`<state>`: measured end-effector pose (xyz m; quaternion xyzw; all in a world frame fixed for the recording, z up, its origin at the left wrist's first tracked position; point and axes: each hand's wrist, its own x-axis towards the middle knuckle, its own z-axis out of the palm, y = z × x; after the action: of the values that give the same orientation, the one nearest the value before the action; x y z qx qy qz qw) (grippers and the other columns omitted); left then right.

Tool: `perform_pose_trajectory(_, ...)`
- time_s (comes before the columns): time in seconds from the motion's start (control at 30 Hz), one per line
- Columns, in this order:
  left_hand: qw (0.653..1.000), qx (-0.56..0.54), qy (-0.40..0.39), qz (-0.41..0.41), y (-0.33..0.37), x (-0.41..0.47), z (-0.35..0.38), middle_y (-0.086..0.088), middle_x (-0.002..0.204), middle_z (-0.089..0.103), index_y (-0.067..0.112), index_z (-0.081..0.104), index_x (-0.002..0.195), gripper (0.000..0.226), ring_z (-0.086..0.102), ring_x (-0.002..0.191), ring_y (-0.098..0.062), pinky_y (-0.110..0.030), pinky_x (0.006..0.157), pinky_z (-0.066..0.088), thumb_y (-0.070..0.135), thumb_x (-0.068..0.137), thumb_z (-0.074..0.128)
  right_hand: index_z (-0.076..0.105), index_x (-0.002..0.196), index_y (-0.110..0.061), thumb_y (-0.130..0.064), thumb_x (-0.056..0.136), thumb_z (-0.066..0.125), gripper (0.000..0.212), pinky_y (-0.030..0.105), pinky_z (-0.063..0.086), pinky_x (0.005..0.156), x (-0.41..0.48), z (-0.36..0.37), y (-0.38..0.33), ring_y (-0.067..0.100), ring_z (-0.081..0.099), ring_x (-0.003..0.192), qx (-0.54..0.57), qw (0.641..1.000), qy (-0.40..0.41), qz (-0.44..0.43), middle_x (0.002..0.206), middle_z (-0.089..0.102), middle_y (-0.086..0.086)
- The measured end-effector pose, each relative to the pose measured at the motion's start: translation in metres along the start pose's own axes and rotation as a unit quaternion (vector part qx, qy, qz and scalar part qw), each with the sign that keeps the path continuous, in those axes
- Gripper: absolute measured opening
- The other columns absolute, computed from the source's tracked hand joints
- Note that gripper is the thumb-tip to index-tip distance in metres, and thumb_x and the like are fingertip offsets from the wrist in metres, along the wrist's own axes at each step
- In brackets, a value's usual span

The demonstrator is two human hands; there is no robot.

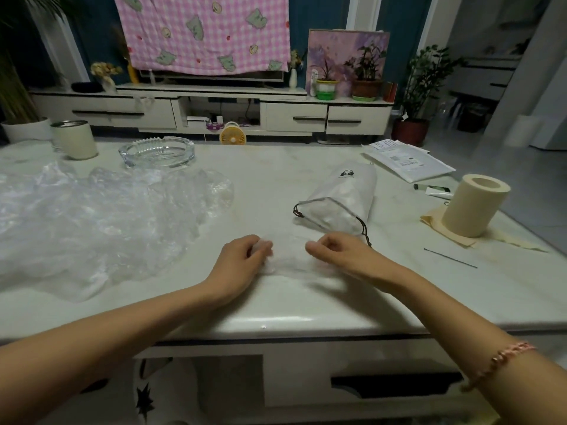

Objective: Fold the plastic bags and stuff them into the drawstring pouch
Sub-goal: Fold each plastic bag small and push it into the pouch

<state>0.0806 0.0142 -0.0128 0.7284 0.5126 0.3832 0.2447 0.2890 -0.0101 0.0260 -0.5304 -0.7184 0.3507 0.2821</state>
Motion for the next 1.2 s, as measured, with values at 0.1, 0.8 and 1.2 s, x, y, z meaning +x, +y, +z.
perform_pose_trajectory(0.1,0.997,0.059,0.006,-0.045,0.003,0.014,0.003,0.009,0.058,0.053,0.02,0.049,0.056,0.044,0.05,0.061,-0.011,-0.021,0.058,0.035,0.031,0.098,0.045,0.045,0.069,-0.012,-0.037,0.088,0.062,0.036,0.026,0.026,0.055,0.01,0.005,0.006,0.011,0.036,0.059,-0.06,0.997,0.033,0.018,0.065,0.041,0.002)
perform_pose_trajectory(0.8,0.97,0.225,0.011,-0.087,0.0,0.039,-0.001,-0.002,0.079,0.048,0.01,0.048,0.069,0.036,0.051,0.087,-0.027,-0.029,0.064,0.031,0.037,0.093,0.052,0.046,0.119,-0.008,-0.007,0.094,0.039,0.026,0.034,0.037,0.083,0.015,0.019,0.023,0.03,0.048,0.112,-0.46,0.855,0.191,0.145,0.123,0.051,0.012)
perform_pose_trajectory(1.2,0.965,-0.121,-0.226,-0.051,0.05,0.038,-0.042,-0.001,0.048,0.041,0.013,0.039,0.059,0.04,0.038,0.042,-0.016,-0.019,0.039,0.037,0.02,0.082,0.072,0.055,0.124,-0.009,-0.028,0.078,0.075,0.053,0.031,0.047,0.093,0.014,0.01,-0.04,0.014,0.063,0.103,0.203,0.967,-0.13,0.082,0.112,0.067,0.006)
